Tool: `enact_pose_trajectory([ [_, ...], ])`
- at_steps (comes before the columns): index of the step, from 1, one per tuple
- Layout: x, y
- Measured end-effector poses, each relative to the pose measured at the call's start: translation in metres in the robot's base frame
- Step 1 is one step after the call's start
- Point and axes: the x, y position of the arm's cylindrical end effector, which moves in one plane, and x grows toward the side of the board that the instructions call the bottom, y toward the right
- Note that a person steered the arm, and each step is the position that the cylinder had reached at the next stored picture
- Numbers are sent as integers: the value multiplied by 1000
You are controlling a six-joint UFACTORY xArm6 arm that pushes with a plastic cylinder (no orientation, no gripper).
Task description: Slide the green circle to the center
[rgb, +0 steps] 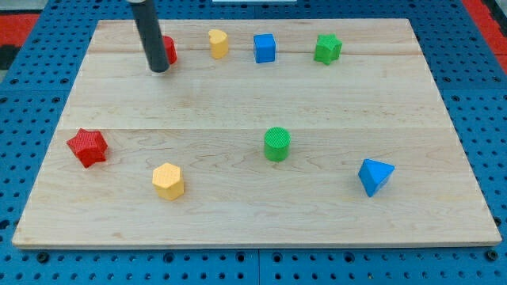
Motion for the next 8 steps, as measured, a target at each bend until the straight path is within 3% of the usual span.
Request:
enact_pose_trajectory([
  [2,-8,24],
  [3,49,54],
  [5,98,250],
  [6,124,300],
  [8,212,313],
])
